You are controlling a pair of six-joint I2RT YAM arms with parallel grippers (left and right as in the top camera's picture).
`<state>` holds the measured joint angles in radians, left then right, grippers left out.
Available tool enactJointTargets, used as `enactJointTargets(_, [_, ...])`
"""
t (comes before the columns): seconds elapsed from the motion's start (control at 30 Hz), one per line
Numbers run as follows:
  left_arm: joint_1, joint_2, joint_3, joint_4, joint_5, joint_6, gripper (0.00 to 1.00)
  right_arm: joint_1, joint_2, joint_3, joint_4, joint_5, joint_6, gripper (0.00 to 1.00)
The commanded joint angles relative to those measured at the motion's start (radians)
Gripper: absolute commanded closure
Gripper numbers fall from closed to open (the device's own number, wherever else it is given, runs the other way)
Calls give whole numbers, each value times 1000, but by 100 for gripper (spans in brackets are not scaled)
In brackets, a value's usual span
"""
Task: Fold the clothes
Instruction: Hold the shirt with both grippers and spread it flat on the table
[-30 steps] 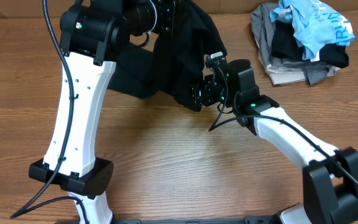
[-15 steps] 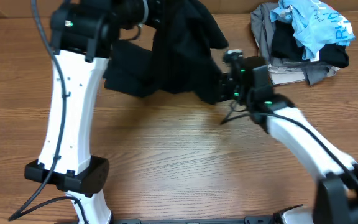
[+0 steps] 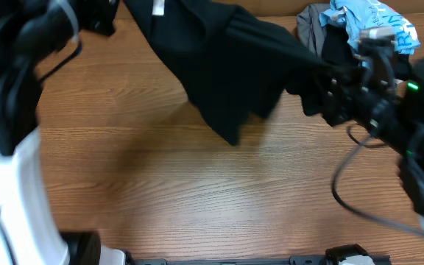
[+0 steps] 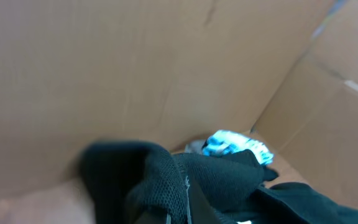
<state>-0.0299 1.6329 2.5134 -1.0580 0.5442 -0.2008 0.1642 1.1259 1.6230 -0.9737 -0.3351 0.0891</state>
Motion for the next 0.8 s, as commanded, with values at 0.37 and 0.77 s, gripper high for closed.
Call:
enactJointTargets(0.37, [31, -261, 36, -200, -350, 66, 96, -14, -3, 283, -340, 58, -64, 96])
enactJointTargets(0.77, [29, 51, 19, -448, -428, 93, 96, -14, 338, 280, -449, 58, -64, 96])
